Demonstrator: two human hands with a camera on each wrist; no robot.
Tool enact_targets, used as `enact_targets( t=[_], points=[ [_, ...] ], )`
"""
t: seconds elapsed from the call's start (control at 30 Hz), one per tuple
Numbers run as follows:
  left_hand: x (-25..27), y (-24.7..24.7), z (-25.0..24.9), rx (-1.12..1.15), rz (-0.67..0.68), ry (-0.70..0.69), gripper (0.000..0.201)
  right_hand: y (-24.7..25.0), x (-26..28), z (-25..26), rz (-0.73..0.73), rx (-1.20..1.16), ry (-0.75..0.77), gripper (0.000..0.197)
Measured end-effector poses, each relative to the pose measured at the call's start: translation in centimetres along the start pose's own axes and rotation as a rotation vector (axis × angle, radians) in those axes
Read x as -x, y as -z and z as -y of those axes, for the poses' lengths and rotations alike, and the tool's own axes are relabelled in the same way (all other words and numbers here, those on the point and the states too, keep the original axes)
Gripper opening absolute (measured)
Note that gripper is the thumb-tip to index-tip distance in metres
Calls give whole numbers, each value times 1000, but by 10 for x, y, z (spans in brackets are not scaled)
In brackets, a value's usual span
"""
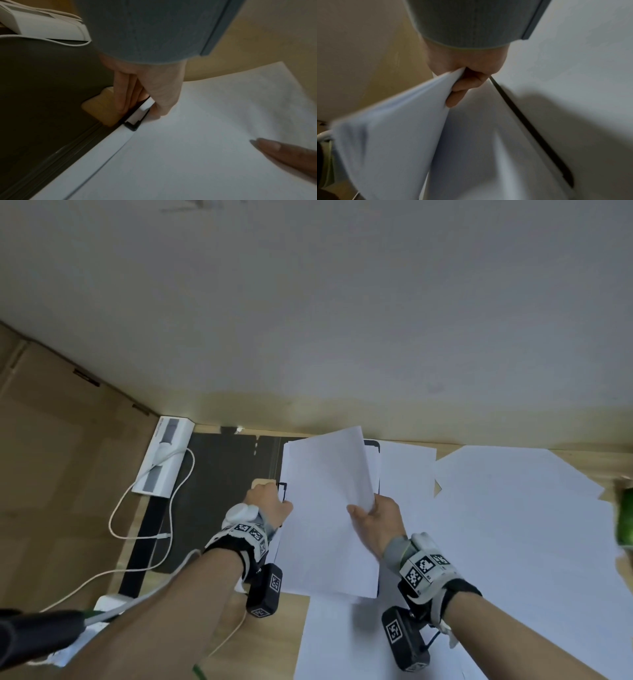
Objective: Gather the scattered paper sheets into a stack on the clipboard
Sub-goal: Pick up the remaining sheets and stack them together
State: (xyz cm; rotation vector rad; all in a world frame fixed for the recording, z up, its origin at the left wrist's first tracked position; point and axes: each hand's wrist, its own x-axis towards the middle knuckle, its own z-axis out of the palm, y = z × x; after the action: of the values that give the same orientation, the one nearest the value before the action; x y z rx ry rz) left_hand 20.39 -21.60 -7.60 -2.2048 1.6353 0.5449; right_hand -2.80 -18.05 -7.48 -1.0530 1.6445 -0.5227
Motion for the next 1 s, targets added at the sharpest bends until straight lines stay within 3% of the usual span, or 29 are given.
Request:
enact_targets(
  t=[0.23, 0.3, 0.37, 0.47, 0.53, 0.63, 0.7, 0.87, 1.0],
  points=[
    [0, 5, -6, -54, 7, -23, 17, -12, 4, 6, 53, 5, -51, 16],
    [-1, 5, -5, -67, 12, -5, 17, -9, 8, 10, 101, -6, -10, 25],
    [-1, 6, -6, -62, 23, 12, 21, -4, 8, 7, 141, -41, 16, 11],
    [2, 6, -10, -25, 30, 87, 30, 16, 6, -4, 31, -64, 41, 8],
    [8, 4, -18, 64, -53, 98, 37, 39, 8, -11, -72, -109, 10, 9],
    [17, 4, -44, 179, -238, -55, 35, 76, 10, -28, -175, -134, -43, 13],
    [26, 6, -77, 284, -246, -169, 34, 106, 17, -46, -235, -146, -70, 14],
    [53, 0, -161, 506, -105, -375, 29, 166, 40, -91, -375, -134, -151, 15],
    [81, -24, -217, 510, 83, -510, 38, 210, 69, -125, -505, -114, -228, 4]
  ],
)
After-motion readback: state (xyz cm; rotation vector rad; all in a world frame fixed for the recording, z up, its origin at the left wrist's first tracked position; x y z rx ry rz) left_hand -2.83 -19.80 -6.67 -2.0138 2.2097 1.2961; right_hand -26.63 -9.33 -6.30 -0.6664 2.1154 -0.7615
